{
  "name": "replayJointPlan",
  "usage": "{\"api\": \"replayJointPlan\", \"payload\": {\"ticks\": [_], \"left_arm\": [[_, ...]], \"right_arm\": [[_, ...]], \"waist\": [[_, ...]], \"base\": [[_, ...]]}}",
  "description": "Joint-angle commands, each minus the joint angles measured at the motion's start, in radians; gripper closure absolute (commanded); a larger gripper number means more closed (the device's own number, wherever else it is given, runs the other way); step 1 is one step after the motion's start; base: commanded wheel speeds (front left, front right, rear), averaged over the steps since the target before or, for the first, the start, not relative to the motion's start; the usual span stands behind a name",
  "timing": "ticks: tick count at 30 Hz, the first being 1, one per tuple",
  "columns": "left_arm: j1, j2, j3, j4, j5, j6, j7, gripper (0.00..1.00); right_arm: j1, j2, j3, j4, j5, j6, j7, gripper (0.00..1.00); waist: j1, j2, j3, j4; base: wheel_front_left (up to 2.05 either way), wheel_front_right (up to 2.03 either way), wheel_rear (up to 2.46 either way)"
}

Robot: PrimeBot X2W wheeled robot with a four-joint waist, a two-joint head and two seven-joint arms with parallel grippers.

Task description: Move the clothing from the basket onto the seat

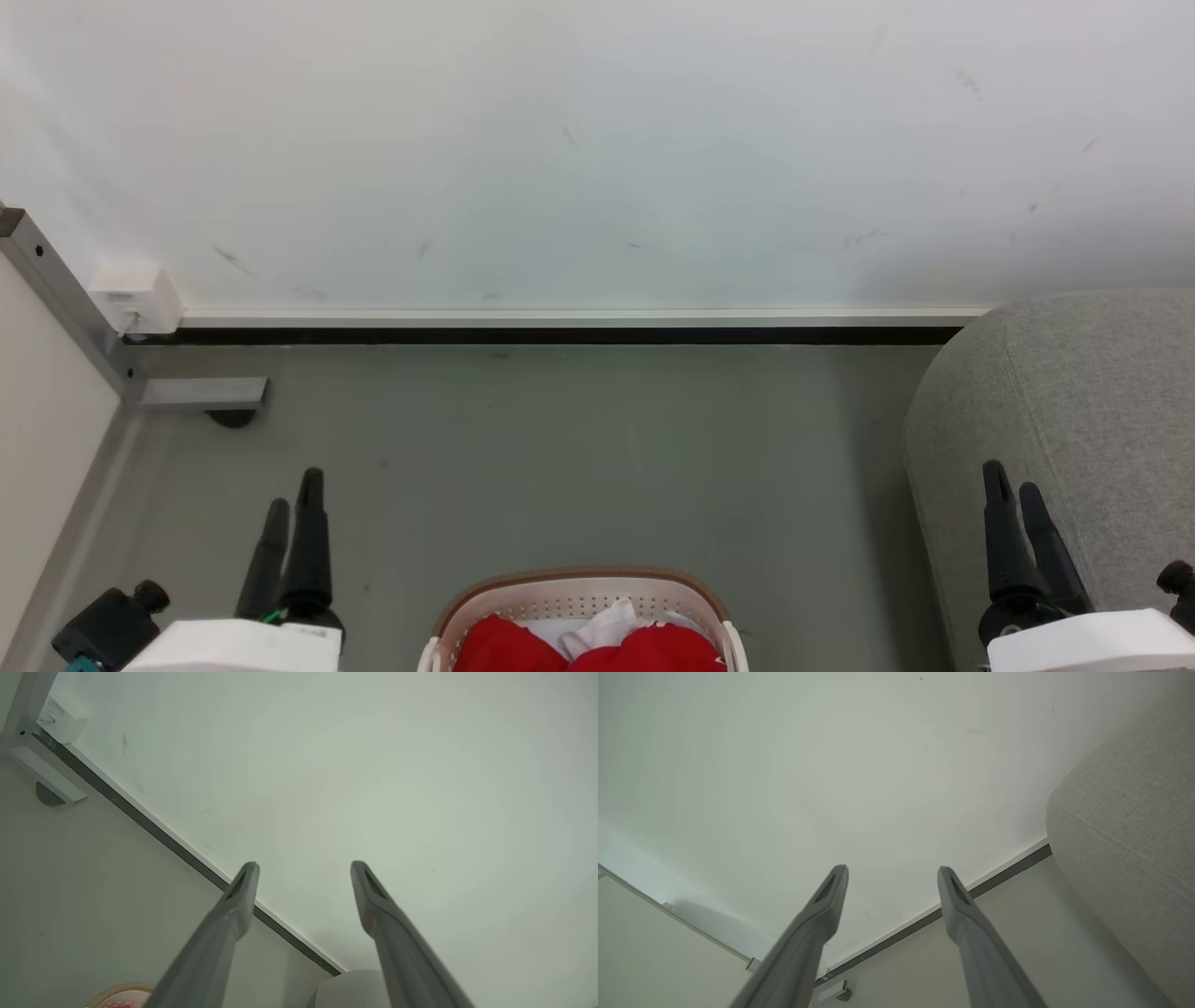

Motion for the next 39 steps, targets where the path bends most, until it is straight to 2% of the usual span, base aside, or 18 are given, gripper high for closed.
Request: {"api": "replayJointPlan", "payload": {"ticks": [1,22,39], "left_arm": [[-0.004,0.009,-0.002,-0.023,0.046,0.003,-0.009,0.0],[0.015,0.011,-0.021,-0.059,0.305,0.012,-0.072,0.0],[0.024,0.012,-0.027,-0.098,0.462,0.025,-0.115,0.0]], "right_arm": [[-0.019,-0.011,0.009,-0.014,-0.048,-0.001,-0.013,0.0],[-0.026,-0.013,0.046,-0.021,-0.262,-0.001,-0.076,0.0],[-0.026,-0.014,0.065,-0.04,-0.414,-0.001,-0.118,0.0]], "waist": [[0.0,0.0,0.0,0.0],[0.0,0.0,0.003,-0.008],[0.0,0.0,0.009,-0.007]], "base": [[0.0,0.0,0.0],[0.0,0.0,0.0],[0.0,0.0,0.0]]}}
